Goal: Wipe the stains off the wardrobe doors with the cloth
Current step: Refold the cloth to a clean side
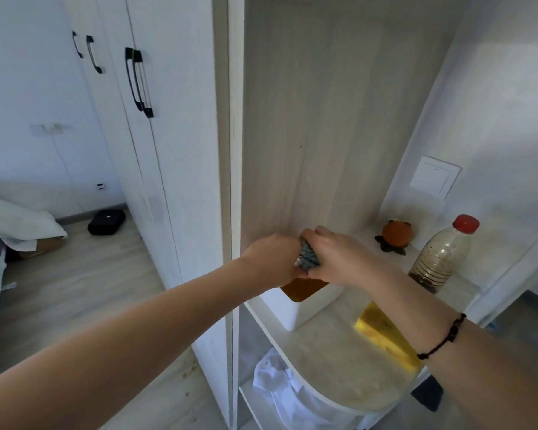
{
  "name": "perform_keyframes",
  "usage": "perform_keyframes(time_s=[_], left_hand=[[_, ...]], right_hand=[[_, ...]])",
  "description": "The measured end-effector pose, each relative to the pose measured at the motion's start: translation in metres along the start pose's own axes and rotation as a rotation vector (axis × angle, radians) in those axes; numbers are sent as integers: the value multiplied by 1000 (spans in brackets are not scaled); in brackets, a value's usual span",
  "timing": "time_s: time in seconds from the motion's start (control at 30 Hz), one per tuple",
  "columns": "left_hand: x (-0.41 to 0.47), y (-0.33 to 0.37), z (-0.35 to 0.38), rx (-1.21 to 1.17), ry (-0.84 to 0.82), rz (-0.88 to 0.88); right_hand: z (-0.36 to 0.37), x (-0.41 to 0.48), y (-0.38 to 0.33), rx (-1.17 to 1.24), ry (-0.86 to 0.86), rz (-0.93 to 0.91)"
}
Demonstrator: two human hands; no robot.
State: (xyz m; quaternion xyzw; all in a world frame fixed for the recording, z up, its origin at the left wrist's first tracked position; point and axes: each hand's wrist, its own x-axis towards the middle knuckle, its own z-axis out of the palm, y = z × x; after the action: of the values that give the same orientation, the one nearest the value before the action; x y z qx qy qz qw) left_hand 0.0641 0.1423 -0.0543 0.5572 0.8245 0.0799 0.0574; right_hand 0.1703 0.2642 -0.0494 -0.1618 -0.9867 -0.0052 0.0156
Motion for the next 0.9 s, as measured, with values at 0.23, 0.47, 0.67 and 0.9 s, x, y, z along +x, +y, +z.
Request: perform_keyframes(time_s=[0.23, 0.47, 0.67, 0.9], left_hand=[[-64, -11, -59, -401, 361, 94], [-114, -78, -90, -696, 395, 82], [-159, -168, -88, -741, 458, -68], [-212, -302, -76, -754, 497, -160]], right_hand=[[-35, -27, -52, 293, 452, -51], [-20, -29, -130, 631, 625, -155], [-13, 18, -227, 981, 444, -64], [11, 100, -341, 1015, 301, -49]])
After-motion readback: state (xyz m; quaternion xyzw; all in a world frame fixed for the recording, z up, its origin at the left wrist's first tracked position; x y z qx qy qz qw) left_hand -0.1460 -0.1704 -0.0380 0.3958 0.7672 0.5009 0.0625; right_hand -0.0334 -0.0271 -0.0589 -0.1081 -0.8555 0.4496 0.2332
